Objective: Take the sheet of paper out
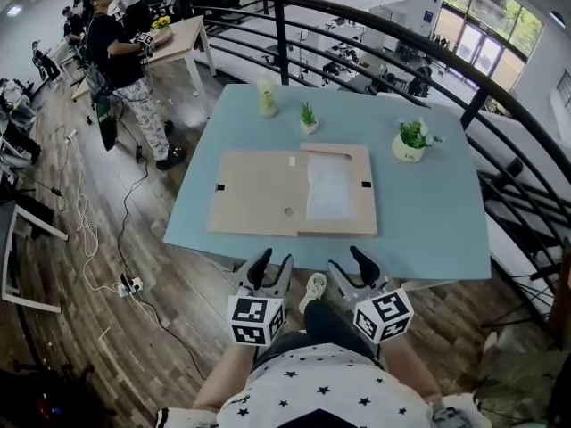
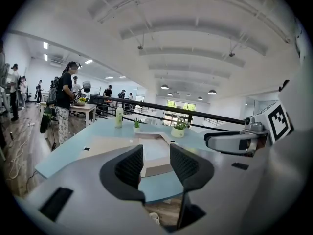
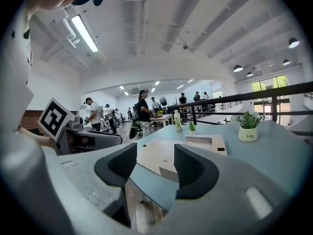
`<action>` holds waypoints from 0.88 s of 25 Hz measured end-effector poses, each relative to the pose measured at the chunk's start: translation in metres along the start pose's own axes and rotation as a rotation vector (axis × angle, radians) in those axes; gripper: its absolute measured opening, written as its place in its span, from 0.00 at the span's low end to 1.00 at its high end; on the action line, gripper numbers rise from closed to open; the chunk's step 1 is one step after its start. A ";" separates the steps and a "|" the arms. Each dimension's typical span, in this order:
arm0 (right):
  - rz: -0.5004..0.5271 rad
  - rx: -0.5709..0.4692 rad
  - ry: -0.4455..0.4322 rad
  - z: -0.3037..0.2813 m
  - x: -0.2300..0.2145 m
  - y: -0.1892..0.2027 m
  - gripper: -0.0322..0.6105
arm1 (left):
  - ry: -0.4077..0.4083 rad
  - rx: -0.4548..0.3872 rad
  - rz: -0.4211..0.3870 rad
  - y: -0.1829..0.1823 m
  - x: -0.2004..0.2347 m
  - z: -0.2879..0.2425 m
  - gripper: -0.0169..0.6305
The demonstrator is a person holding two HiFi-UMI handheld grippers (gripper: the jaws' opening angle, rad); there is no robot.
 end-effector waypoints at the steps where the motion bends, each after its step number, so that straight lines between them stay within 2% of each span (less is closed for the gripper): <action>1: 0.000 -0.002 0.000 -0.004 -0.003 -0.002 0.40 | 0.000 0.001 0.001 -0.001 0.002 -0.005 0.28; 22: 0.020 0.053 -0.015 -0.120 -0.120 -0.072 0.40 | 0.015 0.141 0.000 -0.070 0.062 -0.171 0.28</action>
Point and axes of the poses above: the fingertips, and each gripper's own axes: z backward along the fingers, x to its left, y out of its underside, the point moved 10 cm from there along z, backward along the fingers, and after that the axes turned 12 degrees about x, right-handed, at the moved point
